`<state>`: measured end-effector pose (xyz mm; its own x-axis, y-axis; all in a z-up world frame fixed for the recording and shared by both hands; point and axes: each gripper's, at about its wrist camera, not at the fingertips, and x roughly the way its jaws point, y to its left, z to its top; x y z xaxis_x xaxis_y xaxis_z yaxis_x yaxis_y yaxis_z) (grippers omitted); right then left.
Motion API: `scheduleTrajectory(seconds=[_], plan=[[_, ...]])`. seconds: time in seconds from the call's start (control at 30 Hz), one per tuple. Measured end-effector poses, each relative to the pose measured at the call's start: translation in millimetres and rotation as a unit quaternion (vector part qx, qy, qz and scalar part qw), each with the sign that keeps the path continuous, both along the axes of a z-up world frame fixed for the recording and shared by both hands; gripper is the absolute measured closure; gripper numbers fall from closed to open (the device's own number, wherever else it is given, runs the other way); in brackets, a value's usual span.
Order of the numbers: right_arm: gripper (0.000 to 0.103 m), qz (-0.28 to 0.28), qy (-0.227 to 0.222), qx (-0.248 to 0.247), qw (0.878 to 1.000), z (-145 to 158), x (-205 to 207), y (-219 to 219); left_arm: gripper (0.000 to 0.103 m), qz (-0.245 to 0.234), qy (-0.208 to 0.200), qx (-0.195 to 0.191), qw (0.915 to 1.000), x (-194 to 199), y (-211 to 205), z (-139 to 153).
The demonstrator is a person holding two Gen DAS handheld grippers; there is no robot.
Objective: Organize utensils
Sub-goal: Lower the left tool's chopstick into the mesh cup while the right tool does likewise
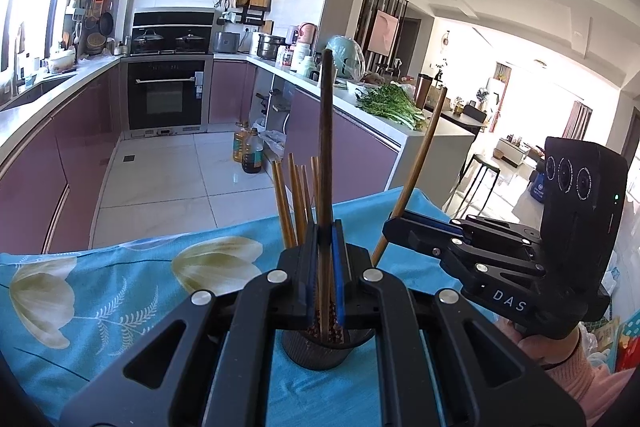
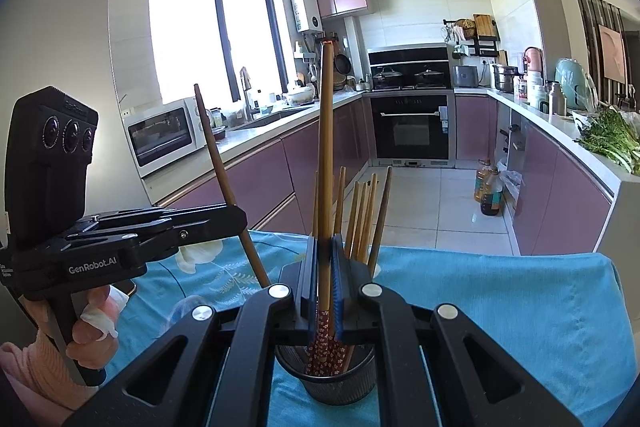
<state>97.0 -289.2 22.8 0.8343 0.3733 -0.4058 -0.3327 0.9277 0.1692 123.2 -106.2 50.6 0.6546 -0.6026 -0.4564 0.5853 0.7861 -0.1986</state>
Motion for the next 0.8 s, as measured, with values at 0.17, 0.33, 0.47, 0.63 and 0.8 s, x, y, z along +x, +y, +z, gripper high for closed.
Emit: scheduleTrajectory(seconds=[0.17,0.33,0.47,0.63,0.8], plan=[[0.097,0.001,0.006,-0.001,1.0,-2.5,2.1,-1.3,0.096,-0.001,0.003,0.005,1.0,-1.8,-2.4,-0.2],[0.097,0.002,0.011,-0.001,1.0,-4.4,5.2,-1.6,0.096,-0.002,0.009,0.009,0.9999,-0.2,-4.7,-3.3],[0.097,0.003,0.015,-0.003,1.0,-8.0,4.4,-2.3,0.096,-0.003,0.013,0.012,0.9998,-1.1,-7.8,-6.0],[0.097,0.005,0.02,-0.003,1.0,-11.6,5.8,-2.9,0.096,-0.003,0.018,0.018,0.9997,0.1,-12.3,-9.9],[0.097,0.007,0.025,-0.003,1.0,-14.5,6.9,-6.6,0.096,-0.004,0.024,0.024,0.9994,1.8,-15.3,-12.9]])
